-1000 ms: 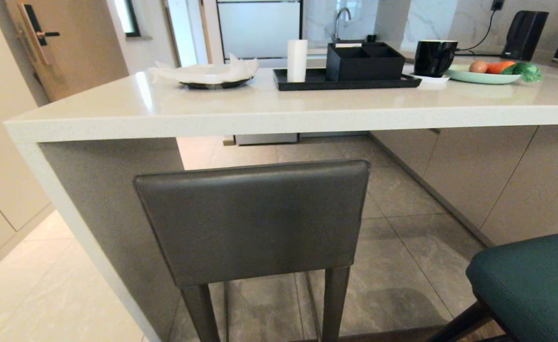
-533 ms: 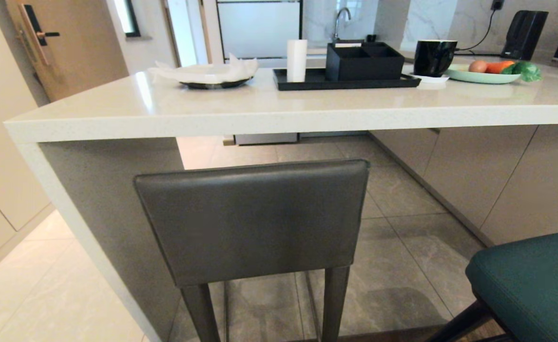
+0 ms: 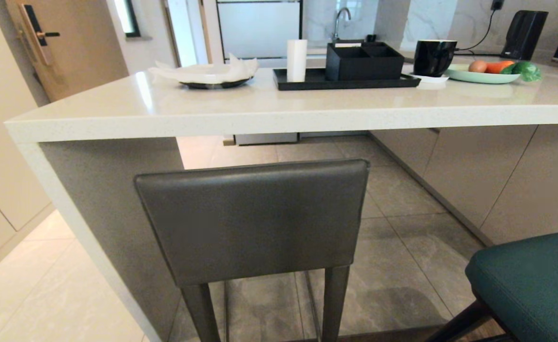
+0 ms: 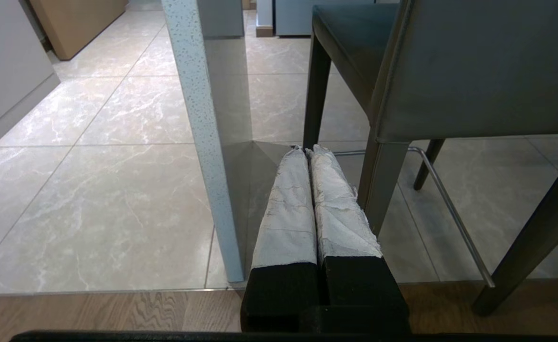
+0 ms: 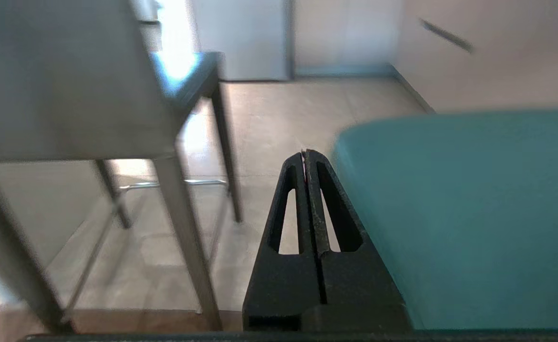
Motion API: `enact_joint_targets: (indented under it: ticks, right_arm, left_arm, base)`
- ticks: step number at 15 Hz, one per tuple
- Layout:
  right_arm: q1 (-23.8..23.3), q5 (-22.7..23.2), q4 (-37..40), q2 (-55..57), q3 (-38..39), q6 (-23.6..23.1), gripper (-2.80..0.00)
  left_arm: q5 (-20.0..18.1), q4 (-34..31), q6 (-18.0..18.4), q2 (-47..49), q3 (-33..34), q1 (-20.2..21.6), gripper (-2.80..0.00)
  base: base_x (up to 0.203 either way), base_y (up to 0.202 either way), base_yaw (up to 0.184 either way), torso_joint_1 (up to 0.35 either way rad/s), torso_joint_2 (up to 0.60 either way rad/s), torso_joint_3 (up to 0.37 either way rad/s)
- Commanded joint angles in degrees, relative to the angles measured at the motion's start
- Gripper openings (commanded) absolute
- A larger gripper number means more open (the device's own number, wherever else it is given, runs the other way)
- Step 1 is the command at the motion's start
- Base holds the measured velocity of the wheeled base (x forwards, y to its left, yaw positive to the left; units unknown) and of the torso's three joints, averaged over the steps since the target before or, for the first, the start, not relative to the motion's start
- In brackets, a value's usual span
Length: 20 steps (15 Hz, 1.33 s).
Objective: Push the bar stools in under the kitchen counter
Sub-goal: Push the blue chair back under the dining table
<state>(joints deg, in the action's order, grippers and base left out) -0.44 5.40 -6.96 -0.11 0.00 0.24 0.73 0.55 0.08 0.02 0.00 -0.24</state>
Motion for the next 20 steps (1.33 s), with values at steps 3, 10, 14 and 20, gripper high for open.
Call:
enact_joint_targets:
  ticks: [3,10,14,20]
  right_arm:
    - [0.0,-3.56,2.74,0.11,0.02,0.02,-2.8]
    - [0.0,-3.47,2.82,0.11,0.0,0.2,-2.8]
    - [0.0,-3.47,2.82,0.11,0.0,0.2,-2.8]
    - [0.0,-3.47,2.82,0.11,0.0,0.2,-2.8]
  left_arm:
    - [0.1,0.07,-0.31,0.15,0.09,-0.02,-2.8]
    - [0.18,0.15,-1.25,0.15,0.04,-0.02,-2.8]
    - [0.24,0.24,-2.63,0.15,0.09,-0.02,-2.8]
    - [0.32,0.24,-2.63,0.15,0.09,-0.02,-2.8]
  base:
    - [0.0,0.0,0.0,0.0,0.0,0.0]
    - [0.0,0.0,0.0,0.0,0.0,0.0]
    - [0.0,0.0,0.0,0.0,0.0,0.0]
    - [0.002,0.096,0.0,0.003,0.0,0.002]
